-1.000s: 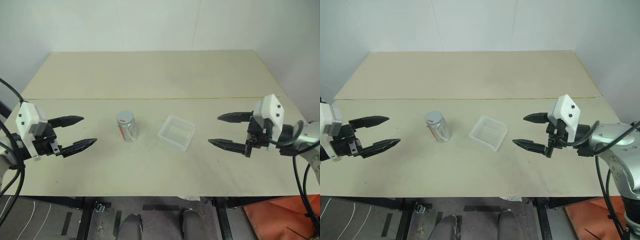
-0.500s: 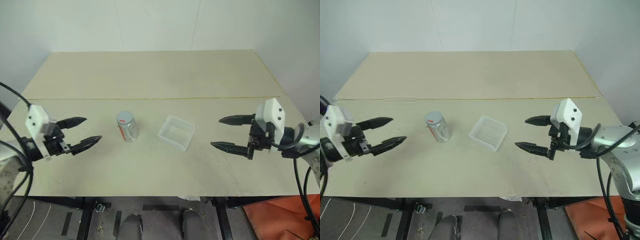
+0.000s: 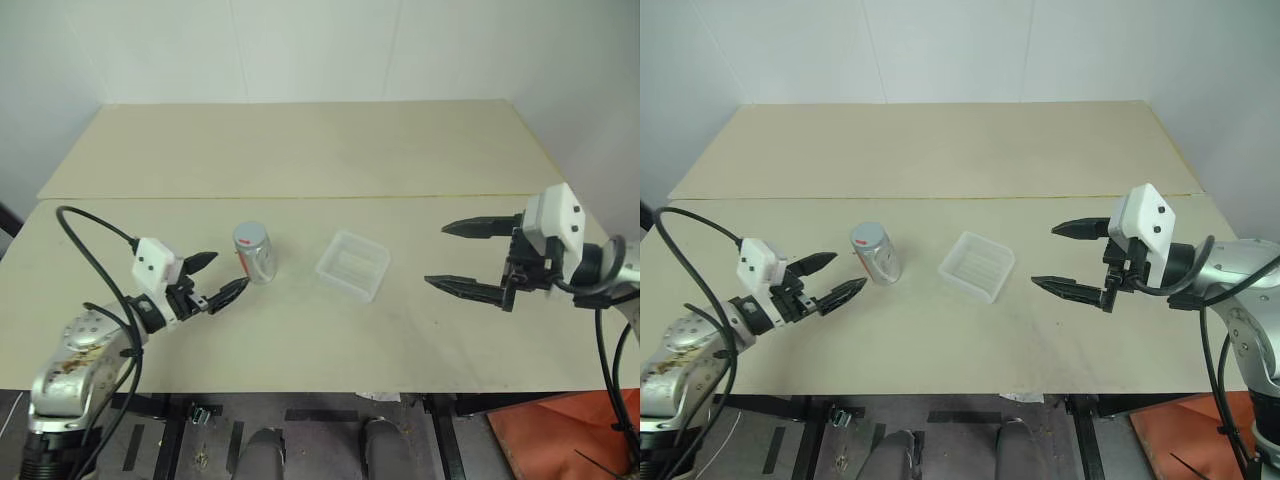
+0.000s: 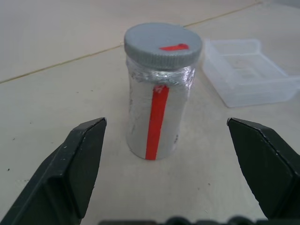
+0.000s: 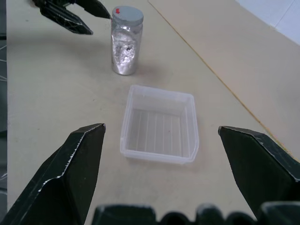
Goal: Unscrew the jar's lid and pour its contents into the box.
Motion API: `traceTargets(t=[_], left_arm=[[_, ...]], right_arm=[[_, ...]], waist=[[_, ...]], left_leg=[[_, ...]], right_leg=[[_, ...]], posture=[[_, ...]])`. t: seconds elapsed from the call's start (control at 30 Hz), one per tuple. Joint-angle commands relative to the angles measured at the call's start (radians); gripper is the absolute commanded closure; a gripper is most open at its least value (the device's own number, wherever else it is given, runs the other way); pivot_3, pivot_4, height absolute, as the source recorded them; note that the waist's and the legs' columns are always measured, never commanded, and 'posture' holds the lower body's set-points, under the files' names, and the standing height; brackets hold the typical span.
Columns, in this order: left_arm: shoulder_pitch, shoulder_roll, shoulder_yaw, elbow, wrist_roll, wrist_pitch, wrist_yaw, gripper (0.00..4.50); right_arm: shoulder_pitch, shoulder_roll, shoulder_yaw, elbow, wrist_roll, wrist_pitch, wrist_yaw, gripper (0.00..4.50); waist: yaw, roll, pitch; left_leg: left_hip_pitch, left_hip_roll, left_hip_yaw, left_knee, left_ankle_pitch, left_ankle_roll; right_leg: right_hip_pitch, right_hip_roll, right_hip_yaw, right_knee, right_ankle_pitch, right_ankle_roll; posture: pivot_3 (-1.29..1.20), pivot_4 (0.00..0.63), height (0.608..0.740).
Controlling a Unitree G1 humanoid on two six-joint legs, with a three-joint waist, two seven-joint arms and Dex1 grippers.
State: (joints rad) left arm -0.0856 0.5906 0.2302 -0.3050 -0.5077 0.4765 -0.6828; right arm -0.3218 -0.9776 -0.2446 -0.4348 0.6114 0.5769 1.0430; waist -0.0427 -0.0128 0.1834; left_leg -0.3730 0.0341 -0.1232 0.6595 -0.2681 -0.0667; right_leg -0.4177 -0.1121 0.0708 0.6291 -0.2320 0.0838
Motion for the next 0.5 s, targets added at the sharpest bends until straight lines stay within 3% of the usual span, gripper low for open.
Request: traceTargets(t=[0.03,0.2,0.5], left_arm=[[-0.039,-0.050,-0.027,0.009,0.049,-0.054,0.068,0.01],[-0.082,-0.114,-0.076,0.074,0.121,-0.113,0.123,0.01],[-0.170,-0.183,-0.107,0.217,0.180,-0.219,0.132,0.01]], right_arm=[[-0.029,-0.029,-0.019,-0.029,0.021,0.001,0.011,0.00],[-0.017,-0.056,-0.014,-0.051,0.072,0.017,0.079,0.00],[-0.014,-0.068,-0.033,-0.069,0.087,0.031,0.067,0.00]], waist=[[0.001,0.000,0.000],[0.000,0.000,0.000],[0.002,-0.001,0.000]], left_leg=[[0.000,0.000,0.000,0.000,0.000,0.000],[0.000,0.000,0.000,0.000,0.000,0.000],[0.000,0.000,0.000,0.000,0.000,0.000]], right_leg=[[0.000,0.000,0.000,0.000,0.000,0.000],[0.000,0.000,0.000,0.000,0.000,0.000],[0.001,0.000,0.000,0.000,0.000,0.000]], posture=[[0.00,0.150,0.740],[0.00,0.150,0.740],[0.00,0.150,0.740]])
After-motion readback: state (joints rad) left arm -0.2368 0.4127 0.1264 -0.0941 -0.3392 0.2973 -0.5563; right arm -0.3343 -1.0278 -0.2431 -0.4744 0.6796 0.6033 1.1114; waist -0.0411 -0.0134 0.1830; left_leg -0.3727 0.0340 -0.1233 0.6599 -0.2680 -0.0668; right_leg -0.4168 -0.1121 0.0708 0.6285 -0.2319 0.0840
